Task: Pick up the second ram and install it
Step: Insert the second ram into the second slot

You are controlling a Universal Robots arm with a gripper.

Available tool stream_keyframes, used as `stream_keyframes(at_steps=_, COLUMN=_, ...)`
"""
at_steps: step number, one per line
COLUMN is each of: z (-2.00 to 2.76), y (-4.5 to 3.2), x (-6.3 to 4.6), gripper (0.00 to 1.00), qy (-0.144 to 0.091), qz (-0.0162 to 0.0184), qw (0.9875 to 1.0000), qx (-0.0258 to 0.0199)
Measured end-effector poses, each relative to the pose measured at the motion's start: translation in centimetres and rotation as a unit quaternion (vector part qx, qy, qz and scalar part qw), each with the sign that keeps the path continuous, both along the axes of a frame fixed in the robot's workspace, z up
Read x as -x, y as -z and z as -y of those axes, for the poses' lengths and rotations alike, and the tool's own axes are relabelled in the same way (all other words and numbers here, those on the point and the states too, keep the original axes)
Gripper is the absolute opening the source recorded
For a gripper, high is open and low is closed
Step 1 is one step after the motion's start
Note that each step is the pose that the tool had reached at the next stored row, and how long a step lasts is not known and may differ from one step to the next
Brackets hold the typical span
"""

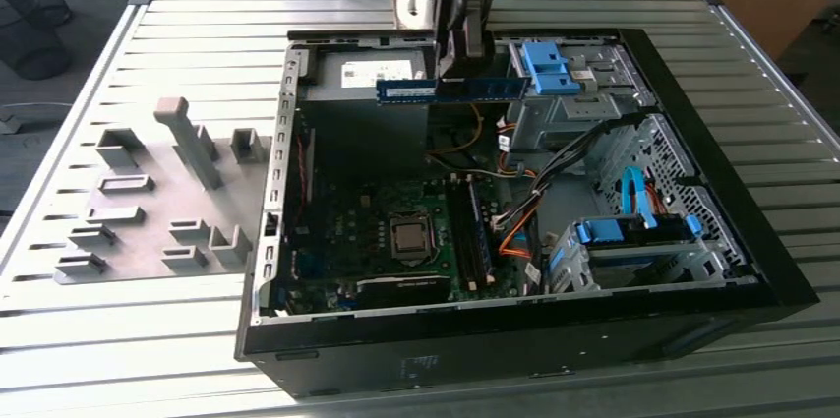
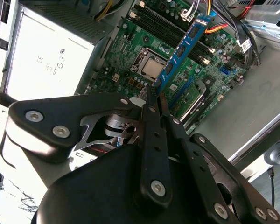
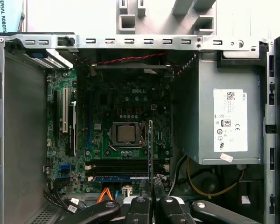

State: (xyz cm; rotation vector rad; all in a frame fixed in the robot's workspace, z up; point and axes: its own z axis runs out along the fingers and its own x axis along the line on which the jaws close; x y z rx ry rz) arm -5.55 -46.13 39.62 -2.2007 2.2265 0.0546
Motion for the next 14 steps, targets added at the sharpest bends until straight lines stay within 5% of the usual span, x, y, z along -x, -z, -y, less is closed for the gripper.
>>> stream_keyframes(at_steps=14, z=0.0, y=0.0, x=0.0, gripper=0.14, qy=0.005, qz=0.0, qw=1.0, qx=0.0)
